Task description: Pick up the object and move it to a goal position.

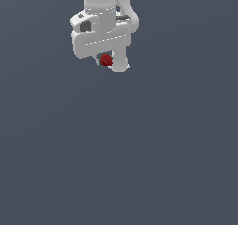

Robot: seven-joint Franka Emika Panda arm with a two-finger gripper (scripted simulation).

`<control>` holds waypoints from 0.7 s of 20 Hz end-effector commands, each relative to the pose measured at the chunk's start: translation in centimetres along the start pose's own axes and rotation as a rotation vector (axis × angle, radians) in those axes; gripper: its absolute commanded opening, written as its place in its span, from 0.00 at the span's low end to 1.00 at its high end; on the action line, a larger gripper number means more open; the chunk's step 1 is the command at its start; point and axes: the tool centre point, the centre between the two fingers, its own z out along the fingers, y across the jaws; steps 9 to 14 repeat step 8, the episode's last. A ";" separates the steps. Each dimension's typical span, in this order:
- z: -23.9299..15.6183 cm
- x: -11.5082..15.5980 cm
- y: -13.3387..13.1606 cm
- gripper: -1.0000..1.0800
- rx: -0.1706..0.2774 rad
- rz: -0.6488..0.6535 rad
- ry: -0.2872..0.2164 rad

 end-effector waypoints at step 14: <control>-2.4 -0.8 -0.4 0.00 0.001 0.001 -0.001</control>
